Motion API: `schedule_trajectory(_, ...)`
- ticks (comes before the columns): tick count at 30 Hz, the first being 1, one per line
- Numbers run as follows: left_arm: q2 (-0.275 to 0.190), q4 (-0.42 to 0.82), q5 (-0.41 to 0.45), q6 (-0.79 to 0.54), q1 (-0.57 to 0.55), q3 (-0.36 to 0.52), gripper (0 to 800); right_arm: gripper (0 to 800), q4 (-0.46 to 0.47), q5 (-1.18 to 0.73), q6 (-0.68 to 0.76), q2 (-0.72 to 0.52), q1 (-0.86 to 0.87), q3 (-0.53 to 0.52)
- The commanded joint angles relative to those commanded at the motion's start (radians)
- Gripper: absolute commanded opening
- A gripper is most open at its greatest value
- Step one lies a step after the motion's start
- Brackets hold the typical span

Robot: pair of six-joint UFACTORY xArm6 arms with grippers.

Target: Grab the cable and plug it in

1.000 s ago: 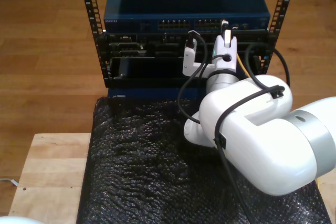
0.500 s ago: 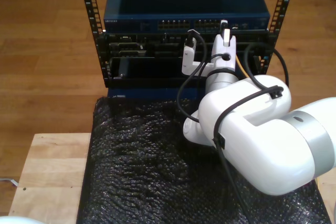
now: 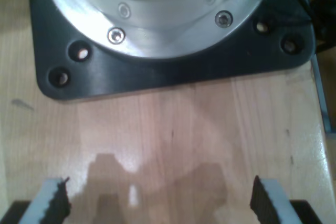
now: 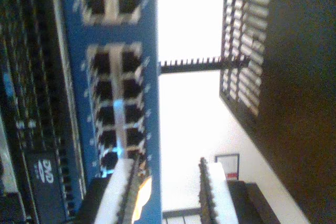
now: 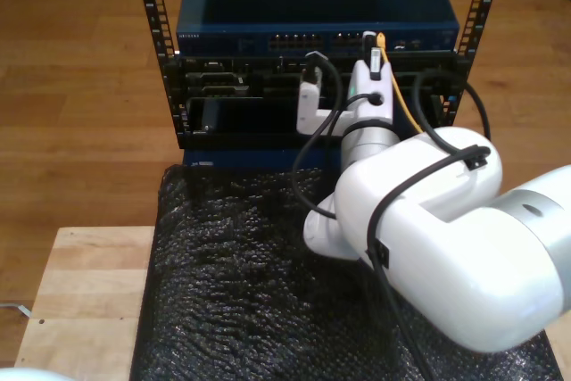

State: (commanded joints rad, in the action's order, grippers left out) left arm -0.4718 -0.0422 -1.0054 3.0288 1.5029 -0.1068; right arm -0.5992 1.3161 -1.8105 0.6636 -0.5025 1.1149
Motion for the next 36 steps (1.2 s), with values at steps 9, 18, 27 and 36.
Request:
schedule_trajectory(9, 0.0, 0.0, 0.0, 0.0, 0.0, 0.0, 800, 428, 0.011, -0.044, -0.002, -0.21, 0.002, -0.21)
schedule_trajectory(18, 0.0, 0.0, 0.0, 0.0, 0.0, 0.0, 800, 589, 0.011, -0.324, -0.003, -0.44, 0.021, -0.37)
schedule_trajectory(27, 0.0, 0.0, 0.0, 0.0, 0.0, 0.0, 800, 646, 0.123, -0.603, -0.041, -0.637, 0.147, -0.427)
schedule_trajectory(36, 0.0, 0.0, 0.0, 0.0, 0.0, 0.0, 800, 692, 0.184, -0.919, -0.137, -0.758, 0.308, -0.437)
